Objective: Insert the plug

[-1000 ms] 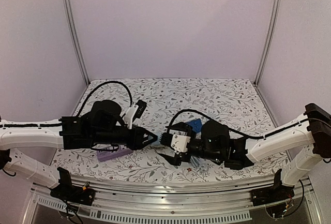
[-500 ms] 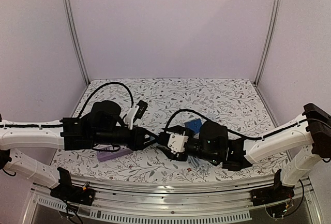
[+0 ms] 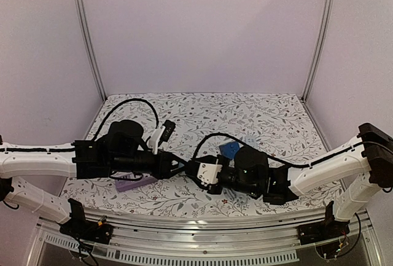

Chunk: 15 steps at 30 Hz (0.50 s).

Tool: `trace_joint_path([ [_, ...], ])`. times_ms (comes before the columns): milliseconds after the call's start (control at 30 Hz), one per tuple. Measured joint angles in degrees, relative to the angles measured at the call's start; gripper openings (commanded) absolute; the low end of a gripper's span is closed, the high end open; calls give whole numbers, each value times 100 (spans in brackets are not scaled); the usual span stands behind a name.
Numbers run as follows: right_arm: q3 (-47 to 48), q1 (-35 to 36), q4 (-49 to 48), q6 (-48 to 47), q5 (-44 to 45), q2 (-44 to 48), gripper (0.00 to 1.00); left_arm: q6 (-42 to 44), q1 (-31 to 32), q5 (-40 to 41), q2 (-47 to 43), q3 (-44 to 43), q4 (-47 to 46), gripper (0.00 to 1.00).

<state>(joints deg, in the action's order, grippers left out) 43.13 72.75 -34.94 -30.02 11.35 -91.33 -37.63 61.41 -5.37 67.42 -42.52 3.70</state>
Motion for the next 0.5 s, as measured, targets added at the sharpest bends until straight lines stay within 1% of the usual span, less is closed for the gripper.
trace_joint_path([
  [33,0,0,0,2,2,-2,23,-2,-4,0,0,2,-2,40],
  [67,0,0,0,13,2,-2,23,-13,-2,2,0,4,-9,55],
  [100,0,0,0,44,9,-2,22,-11,-4,-7,0,7,-28,64],
  [167,0,0,-7,101,61,-2,22,2,-4,-37,2,15,-101,74],
  [200,0,-2,-4,131,85,-2,22,-17,-4,-46,2,20,-138,76],
  [300,0,-2,-9,208,173,-2,22,7,-9,-55,0,46,-179,75],
  [500,0,-2,-22,343,188,-2,22,42,-9,-4,0,142,-212,63],
])
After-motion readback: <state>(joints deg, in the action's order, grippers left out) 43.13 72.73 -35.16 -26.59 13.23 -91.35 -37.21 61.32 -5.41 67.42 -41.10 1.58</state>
